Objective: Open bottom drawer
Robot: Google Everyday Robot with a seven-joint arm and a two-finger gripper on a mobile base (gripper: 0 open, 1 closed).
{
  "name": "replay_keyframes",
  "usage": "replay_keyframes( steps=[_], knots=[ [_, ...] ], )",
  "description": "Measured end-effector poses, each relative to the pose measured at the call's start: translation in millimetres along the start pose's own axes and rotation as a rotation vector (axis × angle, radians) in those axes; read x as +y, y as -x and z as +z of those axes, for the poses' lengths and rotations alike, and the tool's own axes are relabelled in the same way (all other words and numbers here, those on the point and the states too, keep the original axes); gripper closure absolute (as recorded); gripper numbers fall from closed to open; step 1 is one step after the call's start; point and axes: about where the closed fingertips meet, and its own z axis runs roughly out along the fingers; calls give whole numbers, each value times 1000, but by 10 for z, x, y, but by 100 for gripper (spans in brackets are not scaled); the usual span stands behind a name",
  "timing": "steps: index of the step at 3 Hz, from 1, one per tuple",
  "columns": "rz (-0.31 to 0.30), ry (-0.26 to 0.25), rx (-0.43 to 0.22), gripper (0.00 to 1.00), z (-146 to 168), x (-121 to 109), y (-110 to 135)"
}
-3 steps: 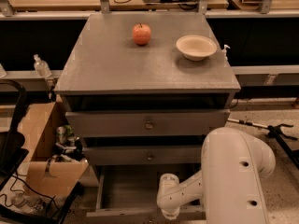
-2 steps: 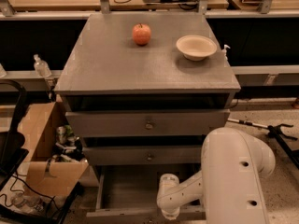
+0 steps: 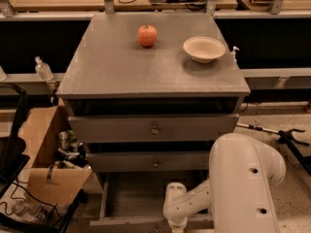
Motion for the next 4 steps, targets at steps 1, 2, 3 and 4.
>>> replay_keyframes(
  steps=[1,2,3,4],
  knots=[
    [0,2,1,0,10,12,-5],
    [0,3,1,0,12,14,-6],
    [0,5,2,19,23,28,-12],
    [42,43,5,42,51,242,-92]
  ],
)
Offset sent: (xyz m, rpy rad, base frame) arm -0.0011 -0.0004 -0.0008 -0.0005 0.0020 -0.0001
